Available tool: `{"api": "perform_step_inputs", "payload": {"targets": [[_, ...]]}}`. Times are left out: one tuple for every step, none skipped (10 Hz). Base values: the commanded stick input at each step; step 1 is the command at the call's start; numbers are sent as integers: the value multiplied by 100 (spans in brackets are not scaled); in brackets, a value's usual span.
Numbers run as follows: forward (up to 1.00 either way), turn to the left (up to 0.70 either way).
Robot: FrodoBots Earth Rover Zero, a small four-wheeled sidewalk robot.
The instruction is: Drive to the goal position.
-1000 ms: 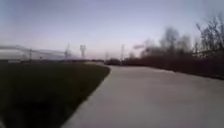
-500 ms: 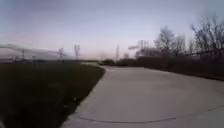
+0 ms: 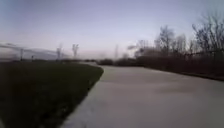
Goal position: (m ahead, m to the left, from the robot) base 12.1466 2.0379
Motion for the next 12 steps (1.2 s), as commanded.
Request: {"api": "perform_step_inputs", "payload": {"targets": [[100, 0], [100, 0], [100, 0], [100, 0], [100, 0], [100, 0], [100, 0], [100, 0], [100, 0], [100, 0], [100, 0], [100, 0]]}}
